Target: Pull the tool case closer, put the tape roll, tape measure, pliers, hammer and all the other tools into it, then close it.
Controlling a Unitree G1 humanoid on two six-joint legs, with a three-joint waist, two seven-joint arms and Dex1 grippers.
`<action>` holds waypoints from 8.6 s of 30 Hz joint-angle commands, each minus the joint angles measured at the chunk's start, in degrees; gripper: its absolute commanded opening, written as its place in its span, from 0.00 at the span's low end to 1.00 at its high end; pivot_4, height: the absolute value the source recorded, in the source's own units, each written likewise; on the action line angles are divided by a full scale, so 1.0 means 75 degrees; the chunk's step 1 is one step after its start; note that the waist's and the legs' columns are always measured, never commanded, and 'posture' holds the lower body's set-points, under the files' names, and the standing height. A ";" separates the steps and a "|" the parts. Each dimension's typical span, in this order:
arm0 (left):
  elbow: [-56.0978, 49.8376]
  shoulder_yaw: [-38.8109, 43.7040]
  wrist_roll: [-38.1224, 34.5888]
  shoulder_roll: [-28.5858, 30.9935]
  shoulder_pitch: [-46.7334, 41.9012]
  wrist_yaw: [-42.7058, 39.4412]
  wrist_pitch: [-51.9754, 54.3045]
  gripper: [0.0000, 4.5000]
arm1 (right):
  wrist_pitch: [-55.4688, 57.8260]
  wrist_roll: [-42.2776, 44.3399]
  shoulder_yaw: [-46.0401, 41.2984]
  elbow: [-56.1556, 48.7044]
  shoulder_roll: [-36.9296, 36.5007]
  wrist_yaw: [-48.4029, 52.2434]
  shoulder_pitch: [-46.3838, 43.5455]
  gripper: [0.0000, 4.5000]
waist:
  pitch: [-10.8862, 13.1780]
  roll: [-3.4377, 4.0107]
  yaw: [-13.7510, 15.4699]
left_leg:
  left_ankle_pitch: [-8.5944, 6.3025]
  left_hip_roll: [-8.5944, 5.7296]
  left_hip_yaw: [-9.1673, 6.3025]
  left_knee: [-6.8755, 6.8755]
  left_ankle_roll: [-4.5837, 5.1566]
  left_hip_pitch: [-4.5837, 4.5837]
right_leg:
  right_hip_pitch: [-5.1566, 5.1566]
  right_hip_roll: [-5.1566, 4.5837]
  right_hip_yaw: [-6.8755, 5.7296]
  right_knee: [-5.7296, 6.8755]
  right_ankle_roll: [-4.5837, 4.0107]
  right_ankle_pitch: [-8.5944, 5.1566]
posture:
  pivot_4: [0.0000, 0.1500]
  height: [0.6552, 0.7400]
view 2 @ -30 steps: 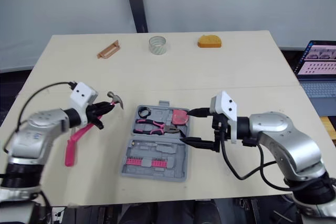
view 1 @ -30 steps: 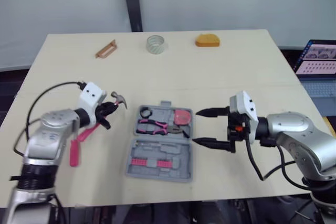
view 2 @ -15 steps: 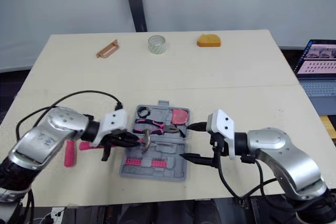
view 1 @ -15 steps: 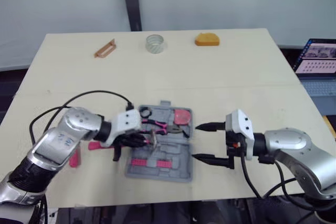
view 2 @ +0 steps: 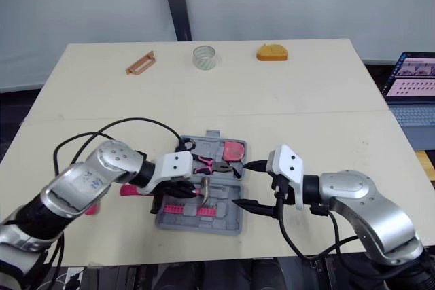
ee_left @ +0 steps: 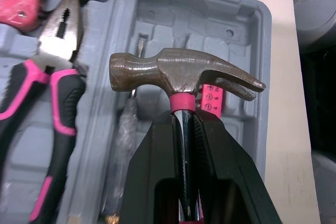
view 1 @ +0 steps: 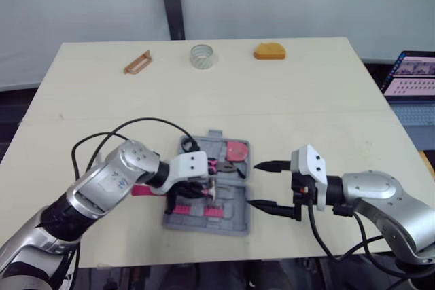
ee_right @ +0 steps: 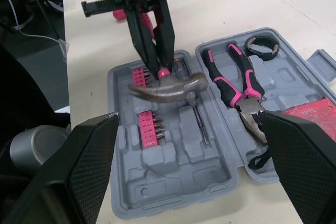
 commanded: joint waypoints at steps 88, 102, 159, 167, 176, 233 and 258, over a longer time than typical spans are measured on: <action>0.0856 -0.2881 0.1390 -0.2114 -0.1249 0.1391 0.0918 0.00 | -0.0013 0.0141 -0.0493 -0.0510 -0.0669 -0.0200 0.1076 1.00 | 0.0002 -0.0006 0.0044 | -0.0012 -0.0005 -0.0007 0.0065 0.0022 -0.0006 | 0.0007 -0.0001 0.0012 0.0045 0.0000 0.0000 | 1.00 1.00; 0.0670 -0.2803 0.1452 -0.2136 -0.1176 0.1246 0.0970 0.74 | -0.0044 0.0124 -0.0457 -0.0446 -0.0639 -0.0186 0.1050 1.00 | 0.0002 -0.0006 0.0041 | -0.0013 -0.0005 -0.0007 0.0072 0.0024 -0.0006 | 0.0008 -0.0001 0.0014 0.0050 0.0000 0.0000 | 1.00 1.00; 0.2752 0.2031 -0.0449 -0.2216 0.2762 0.0127 -0.4470 0.00 | -0.0083 0.0465 -0.0959 0.0516 -0.1062 0.0528 0.0404 1.00 | -0.0001 0.0000 0.0021 | -0.0016 -0.0005 -0.0006 0.0075 0.0028 -0.0002 | 0.0011 -0.0003 0.0008 0.0050 0.0000 0.0000 | 1.00 1.00; 0.3054 0.2021 -0.0197 -0.1976 0.2720 0.0100 -0.4584 0.00 | -0.0080 0.0444 -0.0846 0.0585 -0.1026 0.0536 0.0272 1.00 | -0.0001 0.0000 0.0017 | -0.0016 -0.0004 -0.0005 0.0074 0.0028 -0.0001 | 0.0009 -0.0003 0.0008 0.0050 0.0000 0.0000 | 1.00 1.00; 0.3197 0.1839 0.0040 -0.1975 0.2909 0.0107 -0.4710 0.00 | -0.0085 0.0433 -0.0850 0.0574 -0.1030 0.0542 0.0277 1.00 | -0.0001 0.0000 0.0021 | -0.0016 -0.0005 -0.0005 0.0074 0.0028 -0.0001 | 0.0010 -0.0003 0.0007 0.0050 0.0000 0.0000 | 1.00 1.00; 0.3479 0.1485 0.0142 -0.1700 0.3130 0.0189 -0.4536 0.00 | -0.0147 0.0463 -0.0906 0.0806 -0.1008 0.0582 0.0265 1.00 | -0.0185 0.0108 -0.0005 | -0.0026 0.0011 -0.0007 -0.0060 0.0040 0.0239 | 0.0274 0.0004 -0.0010 -0.0126 0.0001 0.0000 | 1.00 1.00; 0.3060 0.8961 -0.1559 -0.0210 0.6138 0.2049 -0.3111 0.98 | -0.1400 -0.0170 -0.2545 0.3804 -0.0191 0.0118 0.0923 1.00 | -0.0007 0.0076 -0.0067 | -0.0025 0.0012 0.0009 -0.0042 0.0032 0.0124 | 0.0143 0.0000 -0.0008 -0.0095 0.0009 0.0004 | 1.00 1.00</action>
